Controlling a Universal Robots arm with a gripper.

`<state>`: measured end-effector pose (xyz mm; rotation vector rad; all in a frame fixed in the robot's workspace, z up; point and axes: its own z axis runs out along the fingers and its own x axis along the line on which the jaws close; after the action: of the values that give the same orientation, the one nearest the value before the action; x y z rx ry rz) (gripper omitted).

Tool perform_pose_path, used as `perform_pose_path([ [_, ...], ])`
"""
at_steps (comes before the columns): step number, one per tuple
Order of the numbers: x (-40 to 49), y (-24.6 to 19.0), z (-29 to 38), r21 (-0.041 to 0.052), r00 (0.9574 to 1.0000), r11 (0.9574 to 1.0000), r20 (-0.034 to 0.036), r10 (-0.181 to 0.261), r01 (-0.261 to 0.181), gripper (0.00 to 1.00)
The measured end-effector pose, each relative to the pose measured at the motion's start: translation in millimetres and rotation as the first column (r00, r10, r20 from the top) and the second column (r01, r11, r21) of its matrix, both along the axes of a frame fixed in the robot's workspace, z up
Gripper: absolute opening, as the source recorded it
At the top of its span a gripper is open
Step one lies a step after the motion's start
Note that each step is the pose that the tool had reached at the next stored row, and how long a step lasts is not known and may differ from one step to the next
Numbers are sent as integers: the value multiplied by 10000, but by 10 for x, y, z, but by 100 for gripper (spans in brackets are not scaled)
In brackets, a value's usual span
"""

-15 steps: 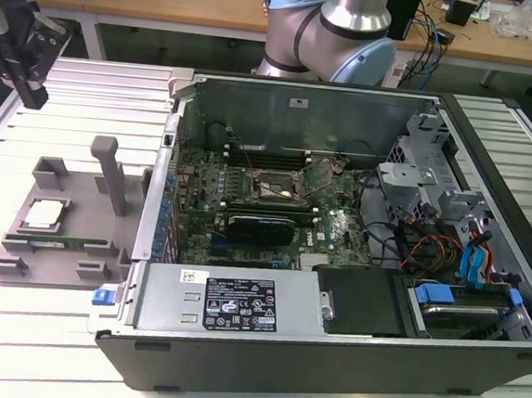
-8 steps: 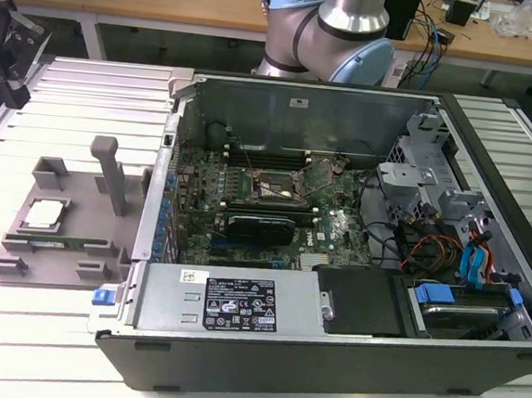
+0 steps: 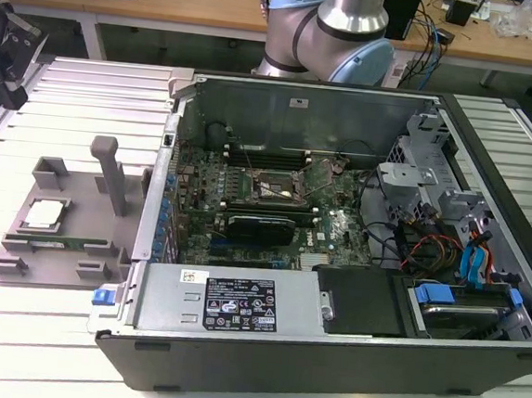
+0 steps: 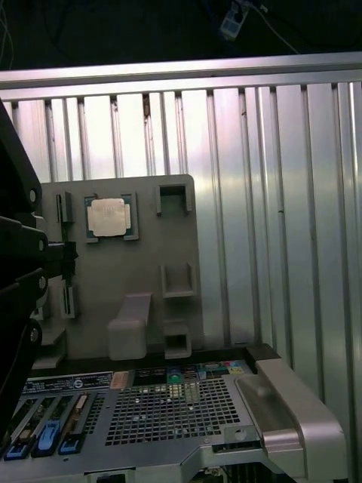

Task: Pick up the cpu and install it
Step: 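Reach for the cpu, then pick up the cpu and move it towards the insertion slot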

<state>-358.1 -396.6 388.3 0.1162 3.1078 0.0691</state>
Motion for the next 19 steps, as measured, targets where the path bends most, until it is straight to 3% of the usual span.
perform_pose_path([
  [11,-3,0,0,0,10000,10000,0,0,0,11],
  [13,-3,0,0,0,10000,10000,1,0,0,42],
  [15,-4,0,0,0,10000,10000,0,0,0,48],
  [17,-4,0,0,0,10000,10000,0,0,0,60],
  [18,-6,1,0,-116,10000,9999,-1,-2,2,60],
  [19,-4,1,0,-338,10000,9994,0,26,-26,60],
])
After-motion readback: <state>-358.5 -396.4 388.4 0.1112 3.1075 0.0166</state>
